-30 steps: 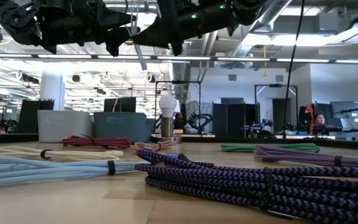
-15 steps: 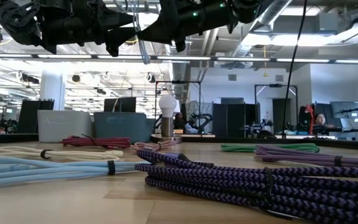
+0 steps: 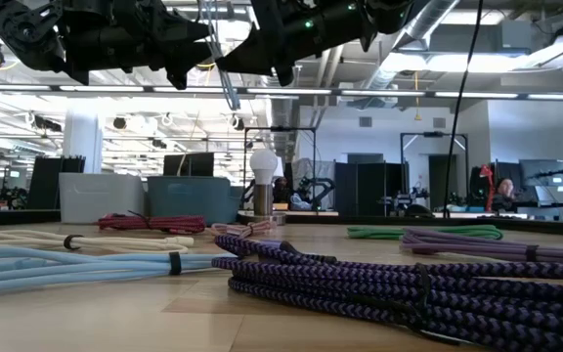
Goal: Pick & Place USB Port
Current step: Put the light blue charger cable into the gray bin
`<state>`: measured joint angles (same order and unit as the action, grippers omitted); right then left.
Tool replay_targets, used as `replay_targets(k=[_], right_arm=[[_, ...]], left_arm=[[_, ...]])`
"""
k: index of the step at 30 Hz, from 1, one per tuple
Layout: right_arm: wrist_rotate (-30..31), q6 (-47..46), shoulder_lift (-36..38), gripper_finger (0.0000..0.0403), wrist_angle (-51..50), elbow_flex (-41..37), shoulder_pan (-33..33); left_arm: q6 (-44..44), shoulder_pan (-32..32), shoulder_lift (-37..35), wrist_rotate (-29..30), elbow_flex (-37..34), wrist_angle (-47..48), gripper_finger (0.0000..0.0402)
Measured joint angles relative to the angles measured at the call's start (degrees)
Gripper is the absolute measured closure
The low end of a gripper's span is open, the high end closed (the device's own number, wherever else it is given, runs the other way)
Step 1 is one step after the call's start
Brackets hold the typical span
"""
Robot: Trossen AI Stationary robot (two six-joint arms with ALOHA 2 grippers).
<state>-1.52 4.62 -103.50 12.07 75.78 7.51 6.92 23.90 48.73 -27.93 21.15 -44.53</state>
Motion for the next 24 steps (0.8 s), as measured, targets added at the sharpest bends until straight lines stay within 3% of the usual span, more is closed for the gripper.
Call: replay_targets(k=[13, 17, 24], right_arm=[[-0.07, -0.15, 0.06, 0.0403, 0.45, -0.01, -0.11], [-0.09, -0.48, 0.07, 0.0392, 0.25, -0.02, -0.07], [-0.05, -1.0, 1.0, 0.0335, -3.94, -0.09, -0.04]], left_arm=[[0.0, 0.0, 0.02, 0.25, 0.0, -0.04, 0.0388], [-0.36, 0.02, 0.02, 0.43, -0.02, 0.01, 0.0392], [-1.64, 1.59, -3.46, -0.03, -0.04, 3.37, 0.0393]])
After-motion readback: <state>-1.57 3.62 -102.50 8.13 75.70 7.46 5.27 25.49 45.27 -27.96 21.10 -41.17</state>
